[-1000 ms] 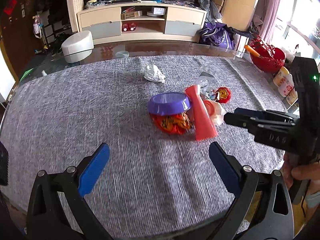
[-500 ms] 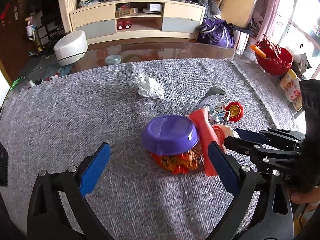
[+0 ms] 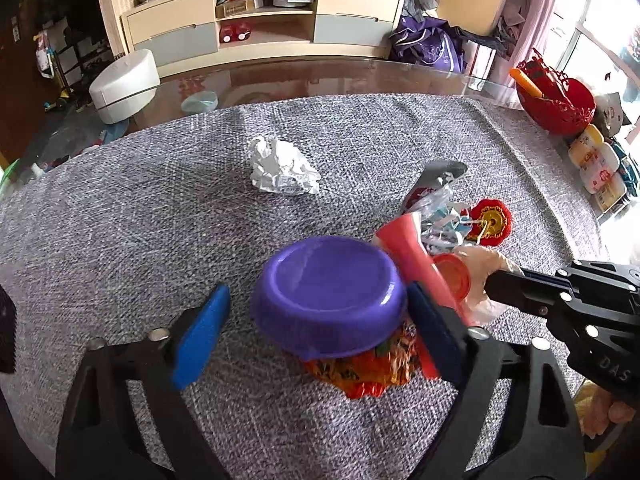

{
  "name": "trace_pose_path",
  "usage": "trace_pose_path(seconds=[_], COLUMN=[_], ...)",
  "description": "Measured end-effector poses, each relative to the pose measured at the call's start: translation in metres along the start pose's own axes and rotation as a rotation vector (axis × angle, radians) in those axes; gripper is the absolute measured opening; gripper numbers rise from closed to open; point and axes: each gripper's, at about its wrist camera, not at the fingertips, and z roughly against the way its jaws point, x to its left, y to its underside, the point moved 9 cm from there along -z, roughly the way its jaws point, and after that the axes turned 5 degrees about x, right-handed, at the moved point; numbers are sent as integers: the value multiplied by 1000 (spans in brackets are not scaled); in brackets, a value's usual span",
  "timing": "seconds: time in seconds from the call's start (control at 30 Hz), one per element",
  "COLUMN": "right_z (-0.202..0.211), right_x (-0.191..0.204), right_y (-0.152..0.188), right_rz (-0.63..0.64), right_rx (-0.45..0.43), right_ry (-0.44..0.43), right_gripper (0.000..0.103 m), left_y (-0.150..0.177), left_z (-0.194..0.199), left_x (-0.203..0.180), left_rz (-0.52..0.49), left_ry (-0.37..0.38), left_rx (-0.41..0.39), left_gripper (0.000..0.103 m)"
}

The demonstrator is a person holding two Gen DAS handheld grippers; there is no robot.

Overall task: Collect trash
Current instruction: 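Grasp the purple bowl with the left tool while the right tool grasps a white tissue, then lower both held items into the bin and open both tools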

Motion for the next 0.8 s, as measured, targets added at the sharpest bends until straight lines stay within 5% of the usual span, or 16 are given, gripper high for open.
trace_pose_path(seconds=[0.43,0.8], right_z=[30,81], right_x=[-3,14], right_y=[-1,10], right_rz=[-12,-12], right_rx=[-62,-142], right_ry=[3,6], right_gripper=[4,4], left_y=[-3,13], left_z=[27,99], left_x=[3,-6], left_rz=[-5,-6], left_ry=[-29,-57], left_rx=[-71,-168], left_gripper=[73,73])
